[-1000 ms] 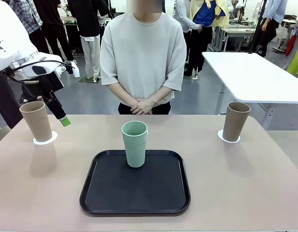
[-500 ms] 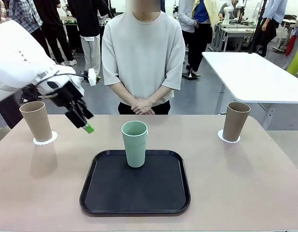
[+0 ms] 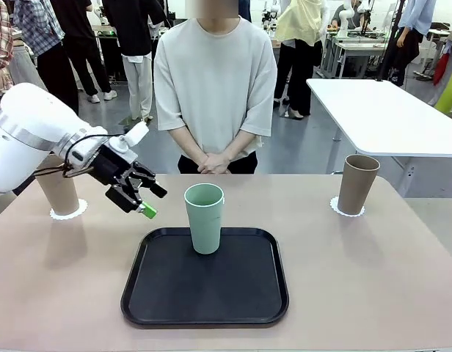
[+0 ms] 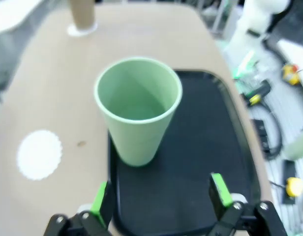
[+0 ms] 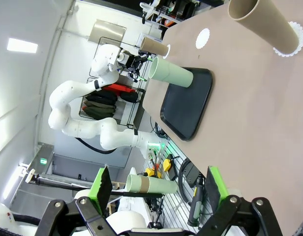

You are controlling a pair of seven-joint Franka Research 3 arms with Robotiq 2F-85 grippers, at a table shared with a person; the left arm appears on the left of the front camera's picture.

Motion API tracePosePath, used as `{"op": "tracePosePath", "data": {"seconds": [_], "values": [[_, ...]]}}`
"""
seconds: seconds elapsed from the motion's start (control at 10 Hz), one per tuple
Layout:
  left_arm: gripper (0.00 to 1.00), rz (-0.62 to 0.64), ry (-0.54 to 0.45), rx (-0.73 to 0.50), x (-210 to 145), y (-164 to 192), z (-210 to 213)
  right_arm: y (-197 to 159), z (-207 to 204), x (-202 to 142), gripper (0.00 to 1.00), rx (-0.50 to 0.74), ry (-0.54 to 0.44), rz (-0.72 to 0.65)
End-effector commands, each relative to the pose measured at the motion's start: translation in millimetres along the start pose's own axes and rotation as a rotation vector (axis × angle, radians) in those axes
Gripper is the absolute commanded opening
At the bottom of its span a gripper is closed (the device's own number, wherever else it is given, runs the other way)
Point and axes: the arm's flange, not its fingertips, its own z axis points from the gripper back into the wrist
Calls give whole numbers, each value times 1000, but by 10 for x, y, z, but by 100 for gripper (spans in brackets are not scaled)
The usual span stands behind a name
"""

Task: Place coasters on the table and set cups on them.
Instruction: Take one Reusable plastic cup from the Flat Tray and place it on a coaster set by the human.

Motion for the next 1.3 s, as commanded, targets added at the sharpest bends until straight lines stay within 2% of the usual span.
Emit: {"op": "tracePosePath", "data": {"seconds": [0.0, 0.1, 0.2, 0.3, 0.7, 0.9, 1.0, 1.2], "values": [[100, -23, -124, -118, -177, 44, 0, 0, 0, 4, 100, 0, -2, 2], [100, -39, -162, -143, -144, 23, -69, 0, 0, 4, 100, 0, -2, 2], [100, -50, -128, -64, -45, -54, -90, 0, 0, 4, 100, 0, -2, 2], [100, -28, -116, -103, -187, -31, -6, 0, 0, 4, 100, 0, -2, 2], [100, -31, -125, -109, -187, -33, -25, 0, 0, 4, 100, 0, -2, 2], [100, -86, -240, -54, -350, 140, -94, 0, 0, 4, 100, 0, -2, 2], [100, -104, -282, -38, -424, 106, -147, 0, 0, 4, 100, 0, -2, 2], [100, -120, -282, -8, -550, 165, -338, 0, 0, 4, 100, 0, -2, 2]]}}
